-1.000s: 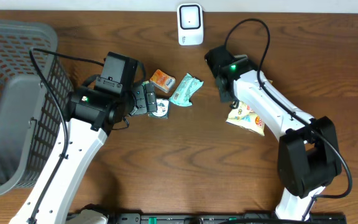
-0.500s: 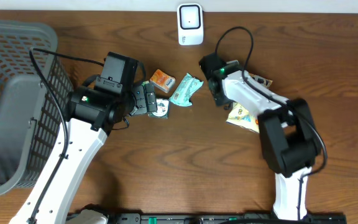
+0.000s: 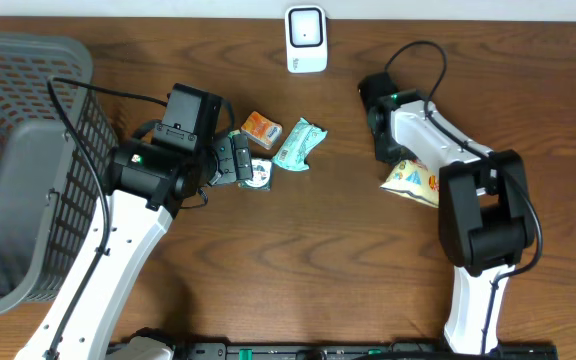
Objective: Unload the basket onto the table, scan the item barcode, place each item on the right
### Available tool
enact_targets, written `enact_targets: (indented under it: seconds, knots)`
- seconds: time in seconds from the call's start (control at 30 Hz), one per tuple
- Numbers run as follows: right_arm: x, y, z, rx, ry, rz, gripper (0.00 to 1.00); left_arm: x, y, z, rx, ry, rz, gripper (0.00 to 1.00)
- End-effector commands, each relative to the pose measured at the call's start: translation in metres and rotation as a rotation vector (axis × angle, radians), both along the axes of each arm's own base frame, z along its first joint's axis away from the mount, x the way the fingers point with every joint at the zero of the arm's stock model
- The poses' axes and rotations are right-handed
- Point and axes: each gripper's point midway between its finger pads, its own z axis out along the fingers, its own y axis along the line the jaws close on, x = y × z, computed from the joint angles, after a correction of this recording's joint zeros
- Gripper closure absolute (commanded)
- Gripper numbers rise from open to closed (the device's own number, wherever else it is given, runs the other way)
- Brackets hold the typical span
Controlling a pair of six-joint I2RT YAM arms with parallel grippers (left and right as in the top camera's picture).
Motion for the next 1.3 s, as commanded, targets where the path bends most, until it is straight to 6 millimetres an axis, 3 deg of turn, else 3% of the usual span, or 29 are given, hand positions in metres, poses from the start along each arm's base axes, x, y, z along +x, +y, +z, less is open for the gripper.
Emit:
enact_targets:
  seconds: [0.0,0.17,0.37,0.53,0.63,0.73,0.9,1.07,1.1,1.17,1.27]
  knots:
    - [-0.023,0.042,-0.034,0.291,0.164,0.033,0.99,0.002,0.002,0.006,0.007,-0.020,0.002,0.02]
    - [-0.012,0.066,0.011,0.427,0.127,0.077,0.99,0.002,0.002,0.006,0.007,-0.020,0.002,0.02]
    - [-0.003,0.131,0.086,0.839,0.054,0.275,0.99,0.002,0.002,0.006,0.007,-0.020,0.002,0.02]
    - [-0.010,0.162,0.112,1.188,0.082,0.315,0.99,0.002,0.002,0.006,0.007,-0.020,0.002,0.02]
    - [-0.013,0.165,0.117,1.365,0.088,0.320,0.99,0.002,0.002,0.006,0.007,-0.020,0.002,0.02]
    - [-0.015,0.154,0.102,1.434,0.094,0.282,0.99,0.002,0.002,0.006,0.007,-0.020,0.002,0.03]
    - [-0.015,0.111,0.065,1.423,0.064,0.160,0.98,0.002,0.002,0.006,0.007,-0.020,0.002,0.02]
    - [-0.022,0.034,0.018,1.142,0.085,-0.112,0.82,0.002,0.002,0.006,0.007,-0.020,0.002,0.02]
    - [-0.024,0.016,0.016,1.100,0.086,-0.163,0.76,0.002,0.002,0.006,0.007,-0.020,0.002,0.02]
    - [-0.023,-0.002,0.023,1.091,0.079,-0.212,0.70,0.002,0.002,0.006,0.007,-0.020,0.002,0.02]
    - [-0.017,-0.024,0.049,1.083,0.047,-0.213,0.60,0.002,0.002,0.006,0.007,-0.020,0.002,0.02]
